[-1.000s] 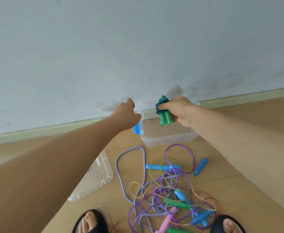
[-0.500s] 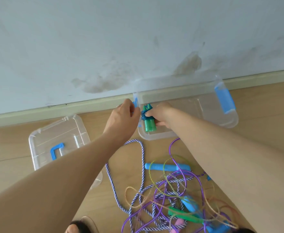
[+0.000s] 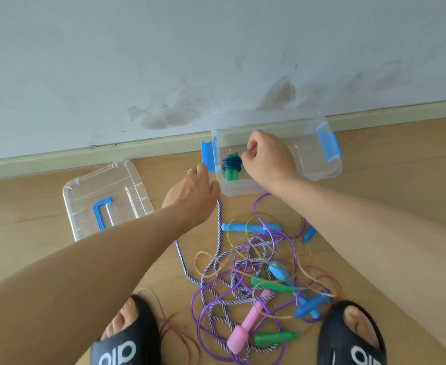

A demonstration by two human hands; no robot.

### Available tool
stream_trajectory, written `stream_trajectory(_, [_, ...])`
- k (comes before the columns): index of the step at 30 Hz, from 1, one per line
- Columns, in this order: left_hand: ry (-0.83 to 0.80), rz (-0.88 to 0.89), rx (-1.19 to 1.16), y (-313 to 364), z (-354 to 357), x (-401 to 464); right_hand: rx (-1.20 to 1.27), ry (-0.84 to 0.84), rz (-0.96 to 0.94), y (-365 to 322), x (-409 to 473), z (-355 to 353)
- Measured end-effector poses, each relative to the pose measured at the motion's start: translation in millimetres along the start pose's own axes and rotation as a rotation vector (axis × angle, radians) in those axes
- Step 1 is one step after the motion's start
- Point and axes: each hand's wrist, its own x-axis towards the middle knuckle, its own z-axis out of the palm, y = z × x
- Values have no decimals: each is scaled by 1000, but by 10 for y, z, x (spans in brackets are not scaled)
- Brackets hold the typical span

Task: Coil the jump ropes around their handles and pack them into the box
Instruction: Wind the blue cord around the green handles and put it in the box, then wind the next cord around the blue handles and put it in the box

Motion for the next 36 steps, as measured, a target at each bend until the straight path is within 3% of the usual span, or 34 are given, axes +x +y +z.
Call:
stream_trajectory(4, [-336, 26, 158, -3, 233, -364, -70, -9, -95, -13, -653, -62])
stream_trajectory(9, [-665, 39, 303, -24, 433, -645, -340, -630, 96, 198, -1297, 234])
stream_trajectory(11, [-703, 23, 304, -12, 456, -645, -380, -718, 162, 258, -1472, 378])
stream_trajectory(16, [-681, 29, 266, 157, 468, -537, -388, -604, 134, 382, -1615, 537])
stream_trajectory(22, [-608, 70, 120, 190, 293, -497, -13, -688, 262, 392, -1393, 220])
stream_trajectory(28, [-554, 197, -81, 356, -460, -828, 456, -711, 357, -114, -1210, -798])
stream_trajectory(32, [-466, 240, -162, 639, -1065, -1120, 606, -693, 222, -676, -1260, -1617])
stream_trajectory(36, [-254, 200, -279, 870, -1705, -1452, 644, -588, 101, -1110, -1376, -2289])
